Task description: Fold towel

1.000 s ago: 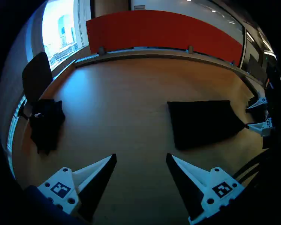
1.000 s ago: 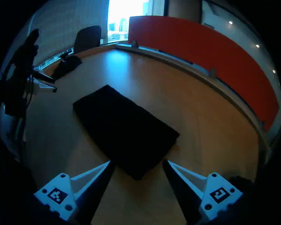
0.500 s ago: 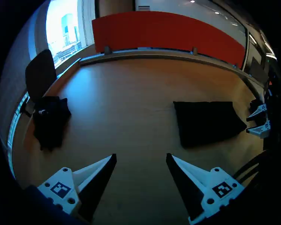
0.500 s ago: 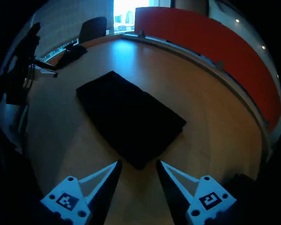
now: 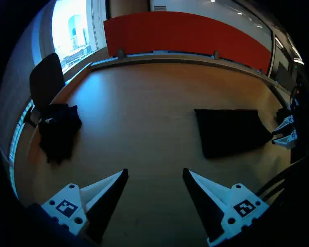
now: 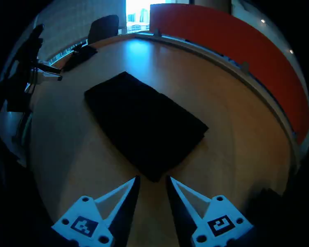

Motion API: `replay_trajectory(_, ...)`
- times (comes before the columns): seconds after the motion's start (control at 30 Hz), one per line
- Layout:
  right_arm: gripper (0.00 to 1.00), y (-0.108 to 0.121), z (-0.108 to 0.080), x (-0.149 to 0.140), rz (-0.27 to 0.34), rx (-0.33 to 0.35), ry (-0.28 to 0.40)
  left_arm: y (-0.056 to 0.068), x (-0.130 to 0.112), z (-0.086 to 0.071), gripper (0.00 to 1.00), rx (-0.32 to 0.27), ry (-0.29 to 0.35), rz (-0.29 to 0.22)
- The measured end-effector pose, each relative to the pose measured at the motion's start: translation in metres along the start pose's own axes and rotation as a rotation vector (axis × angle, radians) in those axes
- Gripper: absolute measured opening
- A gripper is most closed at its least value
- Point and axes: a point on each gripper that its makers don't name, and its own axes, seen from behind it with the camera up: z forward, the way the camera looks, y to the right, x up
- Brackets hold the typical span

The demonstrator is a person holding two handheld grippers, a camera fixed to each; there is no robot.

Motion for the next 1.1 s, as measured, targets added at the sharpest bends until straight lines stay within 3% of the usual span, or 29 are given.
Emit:
replay_trajectory(0.43,0.06,0.002,0.003,-0.003,-0.004,0.004,-0.014,-0.005,0.000,0.001,0.98,0.008,-0.004,0.004)
replay_trajectory(0.8,0.06,0.000,0.002,0.003,-0.036,-0.007,-0.013,-0.008,0.001,0.000,0.99,0.010,-0.003,0.000)
replay_trajectory(1.1,0.06,0.004,-0.011,0.042,-0.064,-0.041,0.061,-0.013,-0.001,-0.001,0.99,0.017,-0.004,-0.008)
